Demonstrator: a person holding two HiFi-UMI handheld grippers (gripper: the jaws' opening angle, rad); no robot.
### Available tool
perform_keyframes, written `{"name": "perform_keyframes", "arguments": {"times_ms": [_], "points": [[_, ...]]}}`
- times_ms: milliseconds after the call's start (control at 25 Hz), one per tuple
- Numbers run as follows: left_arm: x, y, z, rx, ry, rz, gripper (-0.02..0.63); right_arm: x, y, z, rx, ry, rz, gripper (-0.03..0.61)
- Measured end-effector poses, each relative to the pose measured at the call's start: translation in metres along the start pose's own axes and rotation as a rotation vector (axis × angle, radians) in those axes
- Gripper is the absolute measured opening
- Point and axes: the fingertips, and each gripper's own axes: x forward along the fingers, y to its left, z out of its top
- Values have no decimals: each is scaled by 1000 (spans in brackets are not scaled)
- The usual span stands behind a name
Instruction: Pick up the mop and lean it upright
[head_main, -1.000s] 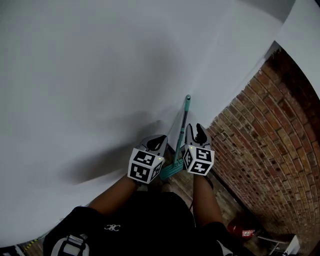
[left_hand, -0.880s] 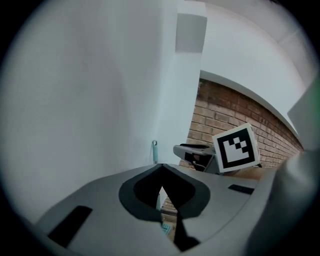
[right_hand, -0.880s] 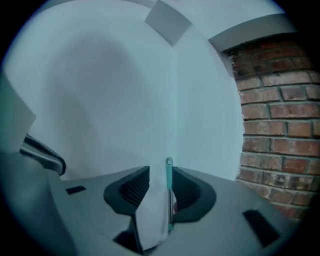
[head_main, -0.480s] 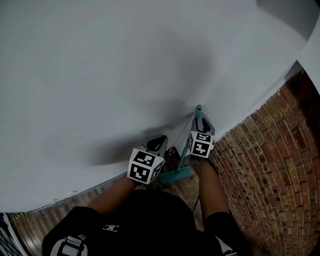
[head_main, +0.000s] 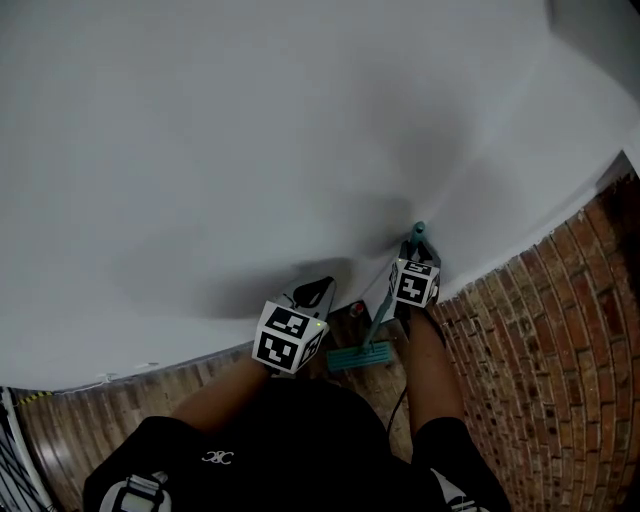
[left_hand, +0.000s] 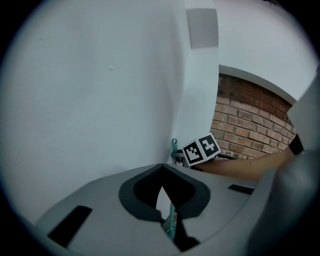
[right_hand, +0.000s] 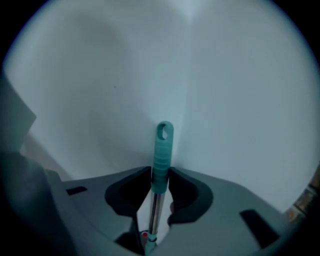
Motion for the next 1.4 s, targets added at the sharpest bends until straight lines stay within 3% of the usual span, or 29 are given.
{"name": "perform_keyframes", "arguments": {"times_ms": [440, 960, 1400], "points": [[3, -4, -4, -3, 3, -20, -3, -32, 4, -7, 51, -55, -10, 109], [45, -62, -4, 46, 29, -219, -3, -141, -27, -46, 144, -163, -101, 107], [58, -104, -8, 158, 38, -301, -5, -196, -45, -74, 179, -190, -150, 107]]}}
